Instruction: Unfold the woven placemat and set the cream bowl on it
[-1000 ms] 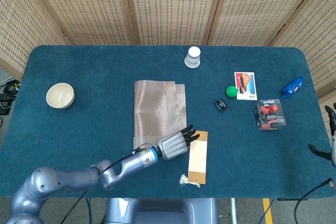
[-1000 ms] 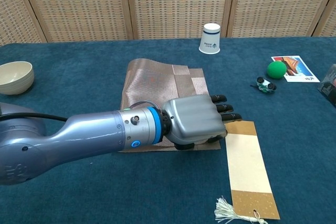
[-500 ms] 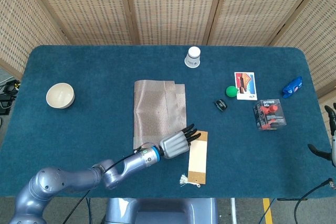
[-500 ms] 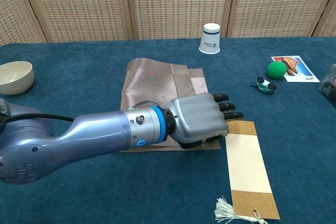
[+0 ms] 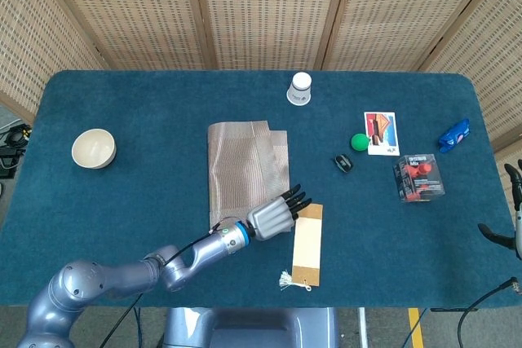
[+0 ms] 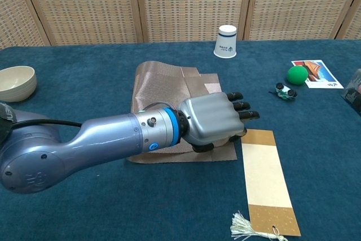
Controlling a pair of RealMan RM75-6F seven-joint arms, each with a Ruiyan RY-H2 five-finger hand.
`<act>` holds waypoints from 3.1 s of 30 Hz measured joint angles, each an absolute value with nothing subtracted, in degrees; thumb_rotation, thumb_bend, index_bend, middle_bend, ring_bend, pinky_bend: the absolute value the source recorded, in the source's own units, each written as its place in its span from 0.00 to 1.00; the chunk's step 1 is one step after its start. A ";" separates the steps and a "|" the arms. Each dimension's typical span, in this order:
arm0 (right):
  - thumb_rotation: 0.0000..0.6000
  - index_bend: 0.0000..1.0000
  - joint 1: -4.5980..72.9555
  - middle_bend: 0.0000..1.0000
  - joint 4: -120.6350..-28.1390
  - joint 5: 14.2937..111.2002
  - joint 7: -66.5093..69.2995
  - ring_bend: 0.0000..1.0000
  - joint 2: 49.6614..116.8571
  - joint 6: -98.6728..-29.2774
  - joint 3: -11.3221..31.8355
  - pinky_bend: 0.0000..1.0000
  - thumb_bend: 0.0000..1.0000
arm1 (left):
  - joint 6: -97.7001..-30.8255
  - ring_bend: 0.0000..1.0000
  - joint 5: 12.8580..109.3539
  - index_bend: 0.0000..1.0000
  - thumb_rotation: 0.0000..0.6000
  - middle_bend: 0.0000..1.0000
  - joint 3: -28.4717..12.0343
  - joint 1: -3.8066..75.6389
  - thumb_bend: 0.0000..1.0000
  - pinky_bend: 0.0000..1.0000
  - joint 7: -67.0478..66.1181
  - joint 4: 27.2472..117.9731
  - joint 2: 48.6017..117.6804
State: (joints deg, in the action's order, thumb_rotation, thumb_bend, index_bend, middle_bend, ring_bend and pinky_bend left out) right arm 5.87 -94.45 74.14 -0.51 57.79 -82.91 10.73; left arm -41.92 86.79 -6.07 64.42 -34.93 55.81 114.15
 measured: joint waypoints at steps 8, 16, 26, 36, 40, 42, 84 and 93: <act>1.00 0.08 5.86 0.00 -94.43 74.45 -0.65 0.00 57.92 -83.14 10.67 0.00 0.00 | -42.37 0.00 86.37 0.45 1.00 0.00 -6.20 64.39 0.40 0.00 -33.79 54.48 114.96; 1.00 0.08 6.00 0.00 -94.19 74.21 -0.77 0.00 58.06 -82.81 10.67 0.00 0.00 | -42.50 0.00 86.00 0.47 1.00 0.00 -6.26 64.45 0.40 0.00 -33.13 52.48 115.95; 1.00 0.09 6.06 0.00 -93.89 74.47 -0.47 0.00 58.27 -82.97 10.71 0.00 0.00 | -42.68 0.00 85.41 0.64 1.00 0.00 -6.52 64.44 0.40 0.00 -31.57 49.93 117.17; 1.00 0.09 6.01 0.00 -93.74 74.88 -0.01 0.00 58.33 -83.23 10.70 0.00 0.00 | -44.38 0.00 85.61 0.77 1.00 0.00 -6.59 64.19 0.41 0.00 -30.38 49.08 117.30; 1.00 0.09 5.93 0.00 -93.83 75.01 0.13 0.00 58.25 -83.38 10.69 0.00 0.00 | -45.34 0.00 85.57 0.78 1.00 0.00 -6.92 63.97 0.41 0.00 -30.40 50.25 116.52; 1.00 0.09 5.90 0.00 -93.92 75.09 0.20 0.00 58.18 -83.45 10.68 0.00 0.00 | -45.97 0.00 85.57 0.78 1.00 0.00 -7.09 63.78 0.41 0.00 -30.48 51.29 115.88; 1.00 0.09 5.56 0.00 -97.12 80.43 -2.08 0.00 58.08 -85.28 8.55 0.00 0.00 | -78.91 0.00 55.56 0.00 1.00 0.00 -2.96 28.05 0.09 0.00 -49.74 105.55 78.61; 1.00 0.09 5.93 0.00 -96.74 80.30 -3.12 0.00 58.66 -84.57 8.30 0.00 0.00 | -81.81 0.00 54.74 0.00 1.00 0.00 -4.13 25.86 0.00 0.00 -46.40 110.82 75.62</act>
State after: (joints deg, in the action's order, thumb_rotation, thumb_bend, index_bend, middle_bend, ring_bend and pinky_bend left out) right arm 5.93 -96.74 80.30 -3.12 58.66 -84.57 8.30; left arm -81.81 54.74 -4.13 25.86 -46.40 110.82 75.62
